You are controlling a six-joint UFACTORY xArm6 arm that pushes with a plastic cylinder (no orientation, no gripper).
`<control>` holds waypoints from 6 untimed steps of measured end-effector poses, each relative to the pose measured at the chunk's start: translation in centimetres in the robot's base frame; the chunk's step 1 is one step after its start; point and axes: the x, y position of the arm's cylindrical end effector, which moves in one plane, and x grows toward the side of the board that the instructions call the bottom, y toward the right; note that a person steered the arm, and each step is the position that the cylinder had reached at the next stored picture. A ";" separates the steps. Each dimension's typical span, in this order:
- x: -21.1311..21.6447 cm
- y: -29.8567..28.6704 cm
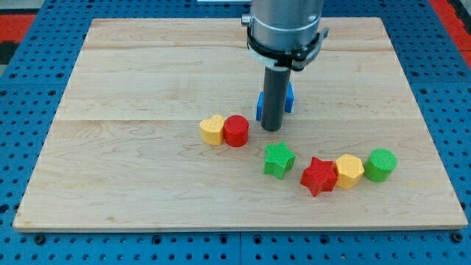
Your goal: Place your arm to the bottom right of the board
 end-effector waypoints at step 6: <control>5.0 27.1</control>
